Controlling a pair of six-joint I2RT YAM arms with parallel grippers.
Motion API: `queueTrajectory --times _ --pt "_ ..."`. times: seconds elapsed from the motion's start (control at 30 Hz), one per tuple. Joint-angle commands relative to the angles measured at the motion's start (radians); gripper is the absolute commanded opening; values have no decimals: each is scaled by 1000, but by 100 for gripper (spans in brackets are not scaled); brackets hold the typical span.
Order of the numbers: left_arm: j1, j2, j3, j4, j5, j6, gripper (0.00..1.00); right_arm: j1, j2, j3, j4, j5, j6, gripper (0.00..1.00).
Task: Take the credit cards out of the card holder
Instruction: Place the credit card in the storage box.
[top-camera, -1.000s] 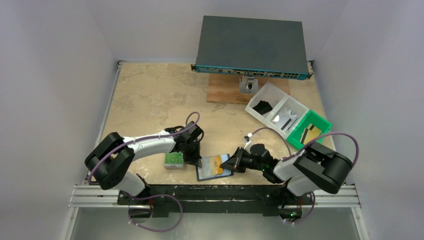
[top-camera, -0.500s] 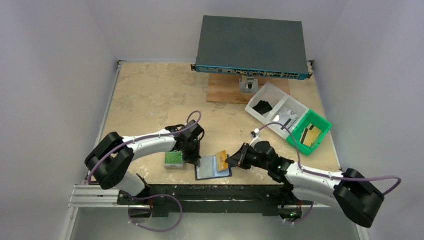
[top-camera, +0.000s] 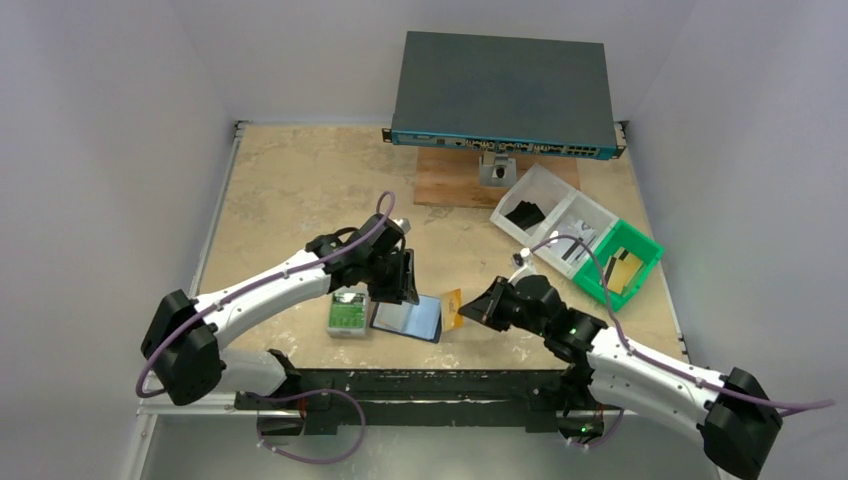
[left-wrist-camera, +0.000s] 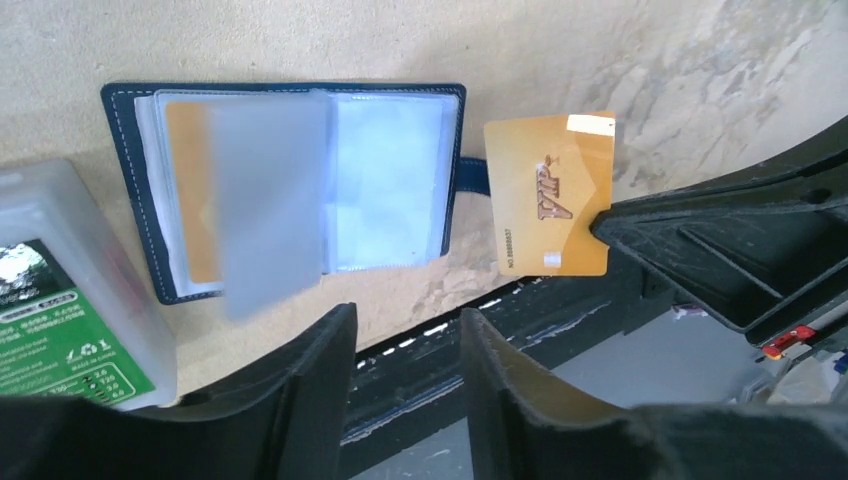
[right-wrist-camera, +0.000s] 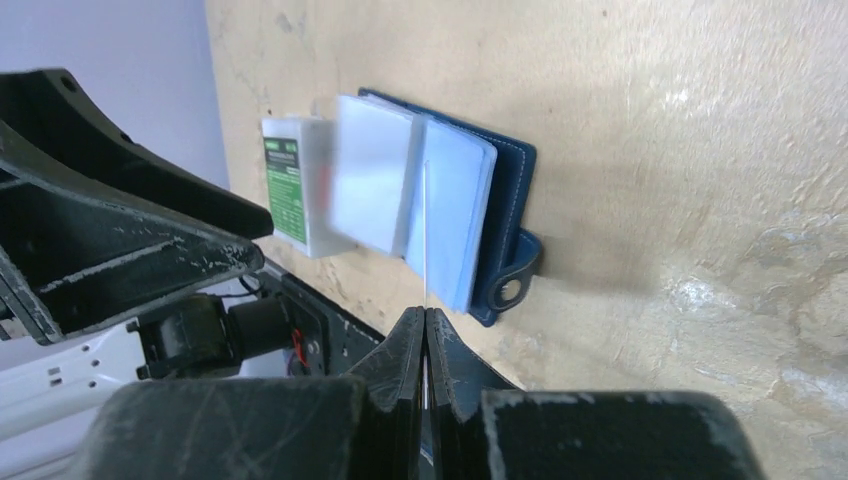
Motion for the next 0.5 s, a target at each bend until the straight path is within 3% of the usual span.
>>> queueTrajectory --times 0.0,0.13,0.47 --pt "-3 -64 42 -56 -11 44 47 -12 -61 86 -154 98 -23 0" --pt "-4 -89 55 -74 0 71 55 -22 -80 113 -217 133 -16 0" --pt "-3 -139 54 -95 24 146 56 -123 -107 271 -574 314 -29 0"
